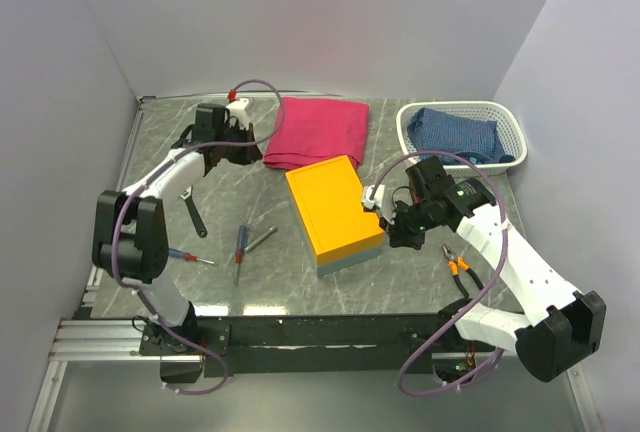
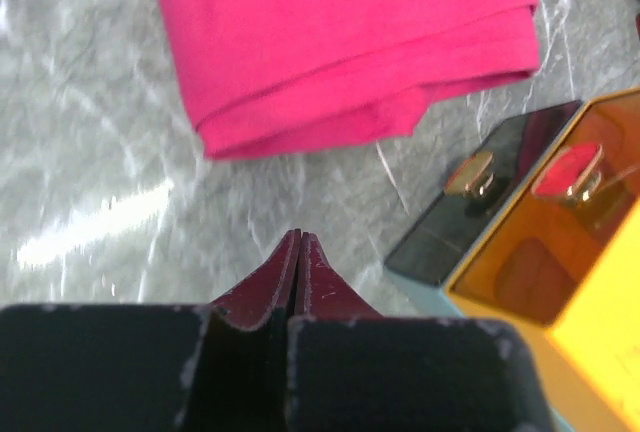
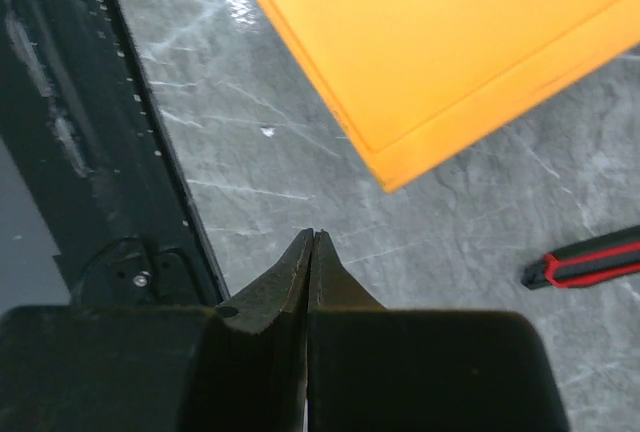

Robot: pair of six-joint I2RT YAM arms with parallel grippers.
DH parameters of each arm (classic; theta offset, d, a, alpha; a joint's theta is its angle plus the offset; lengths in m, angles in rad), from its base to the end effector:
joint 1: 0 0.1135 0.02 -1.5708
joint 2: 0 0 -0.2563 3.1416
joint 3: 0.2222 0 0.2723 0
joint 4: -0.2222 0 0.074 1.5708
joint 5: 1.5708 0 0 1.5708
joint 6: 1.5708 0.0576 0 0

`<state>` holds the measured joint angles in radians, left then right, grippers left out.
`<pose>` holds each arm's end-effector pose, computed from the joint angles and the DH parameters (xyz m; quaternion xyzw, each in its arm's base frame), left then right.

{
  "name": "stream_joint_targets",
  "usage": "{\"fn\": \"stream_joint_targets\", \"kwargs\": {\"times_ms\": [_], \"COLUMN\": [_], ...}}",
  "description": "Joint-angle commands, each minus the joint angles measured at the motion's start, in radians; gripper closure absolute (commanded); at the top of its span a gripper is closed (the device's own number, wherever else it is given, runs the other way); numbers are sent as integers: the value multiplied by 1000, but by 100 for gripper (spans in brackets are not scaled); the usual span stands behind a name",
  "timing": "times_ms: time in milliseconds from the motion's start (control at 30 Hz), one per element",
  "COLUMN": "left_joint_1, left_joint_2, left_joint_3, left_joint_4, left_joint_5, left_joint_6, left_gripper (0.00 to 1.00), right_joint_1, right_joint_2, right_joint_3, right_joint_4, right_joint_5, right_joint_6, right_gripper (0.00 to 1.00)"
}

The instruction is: Sort the tools into containers

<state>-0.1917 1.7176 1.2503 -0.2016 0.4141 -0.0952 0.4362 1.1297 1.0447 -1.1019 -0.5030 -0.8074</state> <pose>0.4089 -0.1030 0.2224 0.1320 0.8755 -0.2441 0.3957 0.1940 0.1210 0.2671 -0.5924 0.7452 0.2060 0.2267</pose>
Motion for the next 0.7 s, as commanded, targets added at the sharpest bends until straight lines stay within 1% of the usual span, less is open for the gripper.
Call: {"fn": "stream_joint_targets", "kwargs": {"times_ms": [0, 67, 133, 167, 200, 267, 333, 433, 467, 533, 567, 667], "left_joint_1": [-5, -6, -15, -18, -25, -38, -54, -89, -98, -130, -143, -161], "left_joint_2": [-168, -226, -249, -262, -265, -259, -251, -234, -216, -187, -149, -78], "left_joint_3": [-72, -141, -192, -207, -225, -270, -293, -308, -307, -284, -272, -221], "left_joint_4": [-28, -33, -32, -24, 0, 21, 37, 63, 68, 64, 54, 73], "left_joint_5": [-20, 17, 44, 52, 60, 81, 113, 141, 172, 198, 193, 198], "left_joint_6": [-38, -81, -118, -142, -150, -161, -170, -175, -170, -137, -132, -144], "left_gripper": [99, 99, 99, 99, 99, 99, 99, 99, 99, 99, 99, 99], "right_joint_1": [4, -19, -71, -141, -171, -206, -211, -202, -192, -162, -156, -126], "right_joint_2": [-24, -24, -12, 2, 21, 103, 175, 226, 238, 275, 288, 306], "right_joint_3": [-11, -26, -25, -12, -2, 35, 58, 87, 97, 110, 121, 126], "right_joint_4": [56, 69, 67, 63, 62, 47, 46, 86, 92, 74, 65, 39], "right_joint_5": [84, 128, 92, 66, 31, 24, 29, 9, 11, -3, -14, -55], "right_joint_6": [8, -4, -44, -52, -56, -59, -59, -41, -38, -50, -55, -42], "right_gripper": [100, 100, 100, 100, 100, 100, 100, 100, 100, 100, 100, 100]}}
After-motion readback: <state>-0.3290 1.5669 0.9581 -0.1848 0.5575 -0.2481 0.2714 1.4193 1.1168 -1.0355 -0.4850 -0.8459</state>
